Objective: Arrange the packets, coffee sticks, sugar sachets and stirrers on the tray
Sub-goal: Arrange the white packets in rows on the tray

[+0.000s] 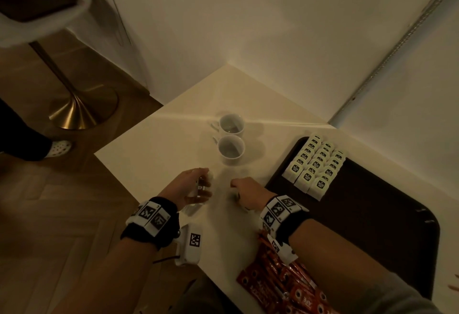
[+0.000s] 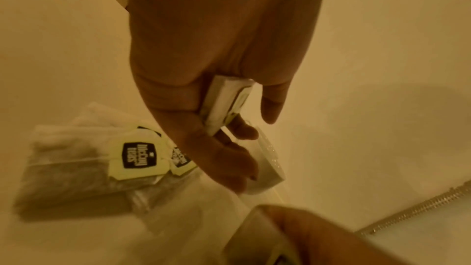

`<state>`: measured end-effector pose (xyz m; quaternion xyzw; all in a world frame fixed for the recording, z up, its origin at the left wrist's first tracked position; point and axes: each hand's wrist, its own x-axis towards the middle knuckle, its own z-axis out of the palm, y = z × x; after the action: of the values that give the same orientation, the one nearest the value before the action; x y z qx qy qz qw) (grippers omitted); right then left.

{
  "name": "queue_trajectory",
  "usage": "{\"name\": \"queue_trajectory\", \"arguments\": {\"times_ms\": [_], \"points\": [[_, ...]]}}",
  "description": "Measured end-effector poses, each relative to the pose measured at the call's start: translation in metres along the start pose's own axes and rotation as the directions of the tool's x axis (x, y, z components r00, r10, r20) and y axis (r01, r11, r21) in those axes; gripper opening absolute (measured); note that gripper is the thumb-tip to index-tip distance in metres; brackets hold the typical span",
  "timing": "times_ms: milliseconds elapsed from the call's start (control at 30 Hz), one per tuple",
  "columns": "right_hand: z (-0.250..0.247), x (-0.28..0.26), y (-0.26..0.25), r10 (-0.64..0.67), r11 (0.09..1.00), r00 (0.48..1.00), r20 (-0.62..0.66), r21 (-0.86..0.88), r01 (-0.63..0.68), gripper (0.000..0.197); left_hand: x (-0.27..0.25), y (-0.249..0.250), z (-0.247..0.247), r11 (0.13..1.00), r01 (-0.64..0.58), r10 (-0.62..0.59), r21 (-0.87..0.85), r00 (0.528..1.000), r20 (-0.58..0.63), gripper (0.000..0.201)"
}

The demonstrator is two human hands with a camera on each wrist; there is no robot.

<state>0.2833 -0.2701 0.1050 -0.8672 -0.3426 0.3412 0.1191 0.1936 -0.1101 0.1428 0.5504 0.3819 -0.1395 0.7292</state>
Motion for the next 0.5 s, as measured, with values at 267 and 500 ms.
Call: {"name": "queue_trajectory", "arguments": {"times_ms": [267, 500], "points": [[-0.083, -0.042, -0.054, -0.328, 0.945, 0.945, 0.009, -0.007, 0.328, 0.026, -0.013, 0.008, 0.031, 0.990, 0.121, -0.073, -0.066, 0.865, 0.497, 0.036], [-0.109, -0.067, -0.031, -0.367, 0.921, 0.914, -0.174, 0.066, 0.383, 0.028, -0.016, 0.028, 0.060, 0.969, 0.190, -0.074, -0.156, 0.829, 0.554, 0.064]]}}
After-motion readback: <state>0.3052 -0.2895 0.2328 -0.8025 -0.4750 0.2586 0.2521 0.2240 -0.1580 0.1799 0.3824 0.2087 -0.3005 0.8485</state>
